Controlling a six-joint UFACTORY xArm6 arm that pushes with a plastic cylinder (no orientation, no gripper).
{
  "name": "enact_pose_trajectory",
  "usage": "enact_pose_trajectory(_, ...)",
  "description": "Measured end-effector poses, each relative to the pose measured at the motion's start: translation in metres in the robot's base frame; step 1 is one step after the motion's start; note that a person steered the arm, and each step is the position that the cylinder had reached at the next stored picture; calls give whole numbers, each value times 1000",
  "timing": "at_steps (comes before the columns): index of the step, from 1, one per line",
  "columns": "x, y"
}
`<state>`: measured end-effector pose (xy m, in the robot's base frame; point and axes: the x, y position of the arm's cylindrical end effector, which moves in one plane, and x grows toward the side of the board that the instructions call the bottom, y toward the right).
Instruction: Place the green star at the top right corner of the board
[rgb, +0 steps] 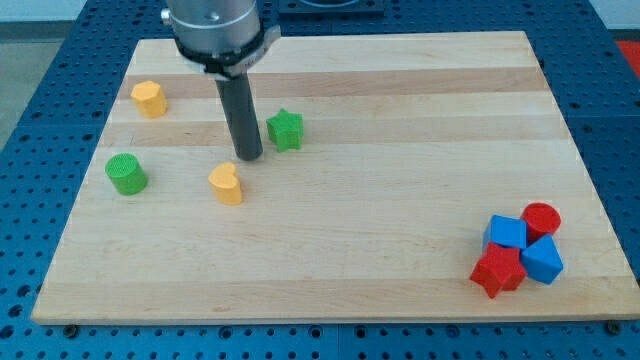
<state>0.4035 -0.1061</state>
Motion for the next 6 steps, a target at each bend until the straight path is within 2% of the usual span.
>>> enact_pose_trajectory(1, -55, 61)
enact_pose_trajectory(2, -69, 132)
enact_pose_trajectory(4, -66, -4)
enact_pose_trajectory(5, -20, -10)
enact_pose_trajectory(6, -9, 45)
